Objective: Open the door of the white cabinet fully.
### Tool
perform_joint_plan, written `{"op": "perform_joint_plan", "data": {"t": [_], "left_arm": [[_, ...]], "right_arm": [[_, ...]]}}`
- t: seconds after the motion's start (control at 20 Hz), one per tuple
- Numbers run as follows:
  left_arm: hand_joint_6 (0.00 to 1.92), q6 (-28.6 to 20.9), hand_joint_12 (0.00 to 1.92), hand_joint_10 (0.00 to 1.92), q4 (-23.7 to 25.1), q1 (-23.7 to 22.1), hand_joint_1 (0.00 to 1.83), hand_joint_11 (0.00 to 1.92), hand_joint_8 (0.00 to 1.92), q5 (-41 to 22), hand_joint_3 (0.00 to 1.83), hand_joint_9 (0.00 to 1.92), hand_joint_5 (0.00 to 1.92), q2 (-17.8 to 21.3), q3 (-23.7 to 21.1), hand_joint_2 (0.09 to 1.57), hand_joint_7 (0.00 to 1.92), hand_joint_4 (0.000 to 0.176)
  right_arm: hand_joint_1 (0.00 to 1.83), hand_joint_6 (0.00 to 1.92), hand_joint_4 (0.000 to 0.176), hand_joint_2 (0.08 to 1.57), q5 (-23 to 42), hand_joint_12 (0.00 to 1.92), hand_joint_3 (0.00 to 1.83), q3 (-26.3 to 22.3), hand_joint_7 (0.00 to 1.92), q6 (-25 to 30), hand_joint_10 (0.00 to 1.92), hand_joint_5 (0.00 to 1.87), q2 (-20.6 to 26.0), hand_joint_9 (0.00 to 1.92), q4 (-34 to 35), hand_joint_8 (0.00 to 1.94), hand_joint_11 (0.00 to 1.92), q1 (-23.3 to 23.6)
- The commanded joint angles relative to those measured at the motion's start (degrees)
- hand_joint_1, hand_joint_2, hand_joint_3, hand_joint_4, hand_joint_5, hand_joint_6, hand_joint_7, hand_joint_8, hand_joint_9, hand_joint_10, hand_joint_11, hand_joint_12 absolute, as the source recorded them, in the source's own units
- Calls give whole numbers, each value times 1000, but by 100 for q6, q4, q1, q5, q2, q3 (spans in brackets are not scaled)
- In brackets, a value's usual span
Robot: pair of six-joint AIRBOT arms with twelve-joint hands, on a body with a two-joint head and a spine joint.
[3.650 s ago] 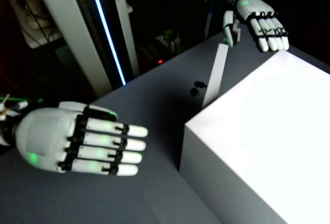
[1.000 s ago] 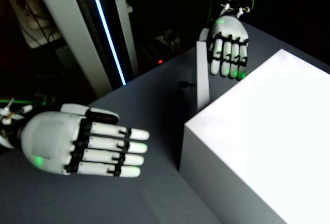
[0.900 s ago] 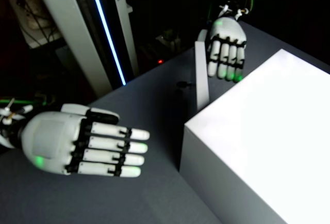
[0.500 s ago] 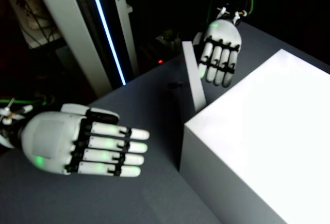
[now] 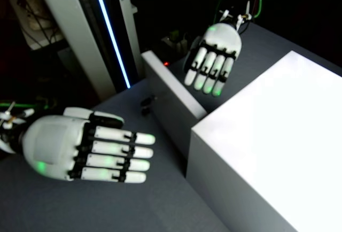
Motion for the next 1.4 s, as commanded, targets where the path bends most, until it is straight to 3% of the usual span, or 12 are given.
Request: {"op": "perform_joint_plan", "data": {"t": [0.0,0.25,0.5,0.55,0.85,1.05,1.1,1.15,1.3,1.35], "left_arm": [[10,-56,239,13,-113,-83,682,43,12,-662,0,114,177,-13,8,1324,148,0],[0,-86,237,2,-35,-111,768,43,0,-635,0,119,173,-104,27,1297,148,0],[0,-160,182,0,30,-120,592,17,1,-637,11,62,115,-170,58,1359,93,0],[6,-160,98,0,29,-120,452,3,6,-642,24,12,54,-169,58,1403,30,0],[14,-154,101,19,84,-272,777,110,20,-610,0,115,142,-312,147,1325,143,0],[0,-103,78,1,132,-441,696,67,1,-551,6,52,44,-527,252,1354,60,0],[0,-73,70,1,132,-480,643,56,2,-534,11,31,26,-590,277,1374,32,0],[0,-62,63,0,132,-494,651,41,0,-527,7,16,18,-616,284,1374,20,0],[0,-59,52,0,123,-495,601,45,1,-547,4,31,50,-597,269,1389,64,0],[7,-60,56,7,95,-465,578,61,6,-561,2,53,76,-543,247,1388,85,0]], "right_arm": [[628,1,0,1336,694,5,0,42,372,53,1,368,14,323,185,0,289,32],[639,0,0,1342,694,12,2,54,382,53,5,367,11,338,182,3,309,32],[627,0,0,1334,694,4,0,95,371,76,0,365,29,330,182,0,290,32],[611,0,0,1326,694,0,0,95,357,76,0,362,33,312,182,0,276,32],[618,2,0,1309,690,7,0,116,361,76,5,376,67,312,225,2,264,32],[605,1,10,1310,643,18,0,148,375,76,15,370,105,342,271,7,289,31],[606,2,0,1312,642,21,0,149,380,75,17,371,112,351,297,8,298,28],[620,3,19,1307,642,23,0,149,386,75,14,378,114,357,314,7,305,23],[632,5,15,1305,643,24,0,144,395,75,9,389,114,361,371,7,312,20],[624,2,23,1311,643,24,1,136,387,75,5,382,116,356,386,2,316,20]]}}
